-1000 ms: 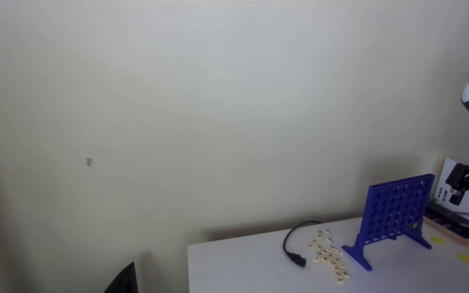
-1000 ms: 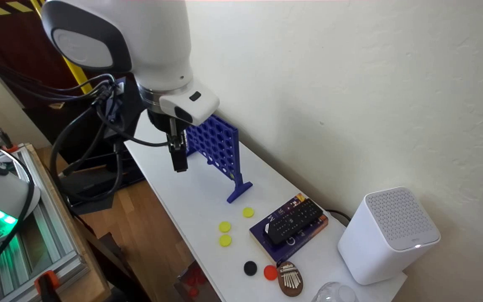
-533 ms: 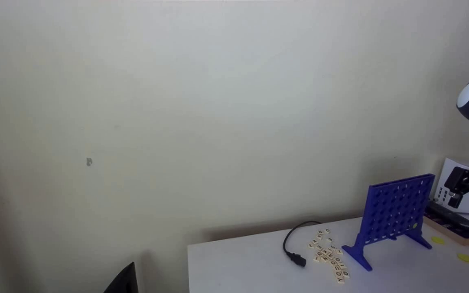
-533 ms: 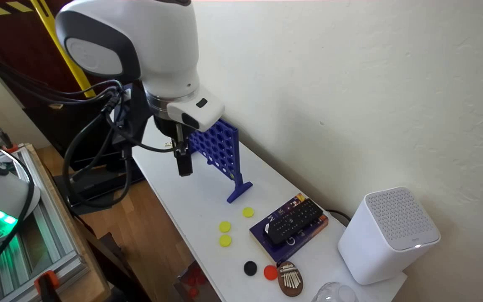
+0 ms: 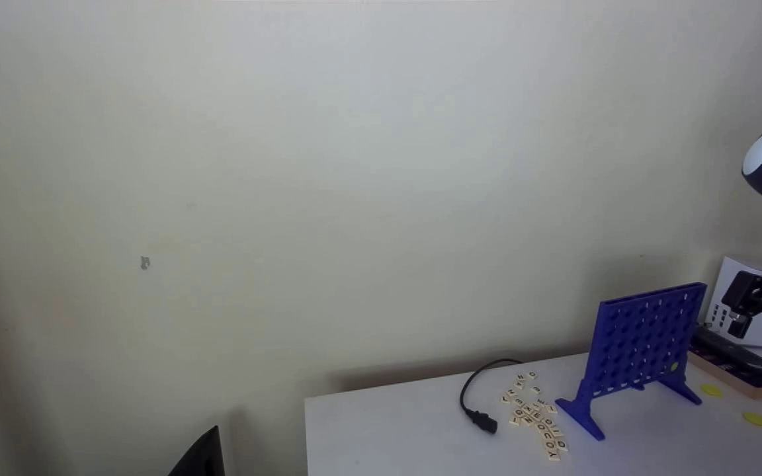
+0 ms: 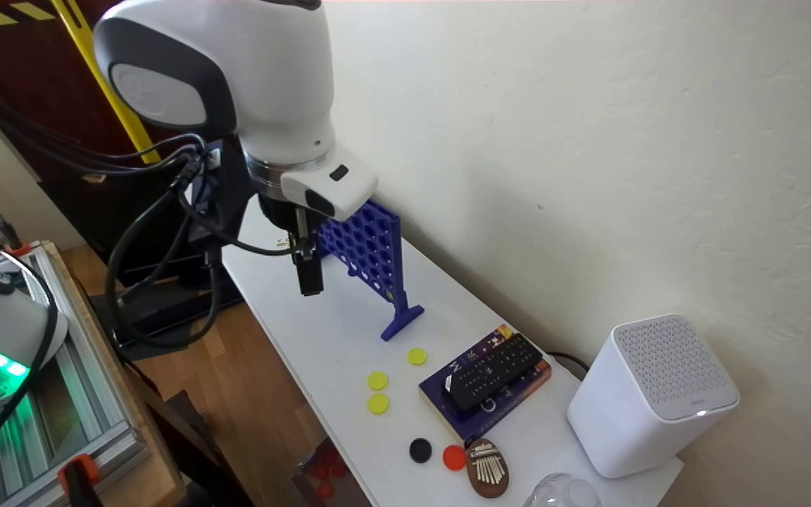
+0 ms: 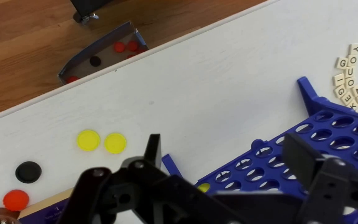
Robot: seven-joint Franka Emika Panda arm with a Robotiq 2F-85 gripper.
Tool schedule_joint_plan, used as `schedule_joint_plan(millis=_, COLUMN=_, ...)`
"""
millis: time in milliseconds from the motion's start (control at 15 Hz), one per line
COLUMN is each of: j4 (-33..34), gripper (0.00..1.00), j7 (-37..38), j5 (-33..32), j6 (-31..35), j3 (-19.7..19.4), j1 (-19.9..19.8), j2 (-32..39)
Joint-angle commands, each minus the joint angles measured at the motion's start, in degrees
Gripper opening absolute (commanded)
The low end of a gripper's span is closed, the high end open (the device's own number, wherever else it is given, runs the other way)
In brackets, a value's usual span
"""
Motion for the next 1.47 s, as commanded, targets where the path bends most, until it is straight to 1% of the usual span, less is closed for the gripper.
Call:
schedule_joint_plan(millis=0, j4=2.66, gripper=1.0, j7=0.99, j5=1.68, j6=-0.38, j3=1.93, j1=-1.17, j2=3.41)
schedule_joint_plan(millis=267, j4=5.03, gripper=1.0, j7=0.11, j5=1.3, j6=0.78, j3=3.11, j1=-2.26, j2=7.55)
schedule_joint_plan(millis=600, j4=7.95, gripper=1.0, j7=-0.97, j5=-1.84, j6=3.86, j3=3.72, j1=-4.69, j2=12.68)
schedule_joint_plan(millis=800, j4=9.47, gripper=1.0, j7=0.47, j5=-6.32, j6=7.47, j3=3.01, j1=-5.36, j2=16.68)
schedule_joint_plan(millis=933, j4=11.01, gripper=1.0, j7=1.59, j5=-10.61, j6=8.0, j3=2.31, j1=-5.69, j2=19.53)
schedule_joint_plan(millis=1000, j4=8.54, gripper=1.0, j7=1.43, j5=-8.72, j6=7.26, j3=3.99, j1=-6.78, j2=15.84)
schedule_joint_plan(millis=1133, j4=8.9, gripper=1.0, j7=1.62, j5=-9.21, j6=7.44, j3=4.33, j1=-7.35, j2=16.92)
schedule_joint_plan(millis=1400, j4=8.97, gripper=1.0, j7=1.6, j5=-9.11, j6=7.43, j3=4.66, j1=-7.39, j2=16.68)
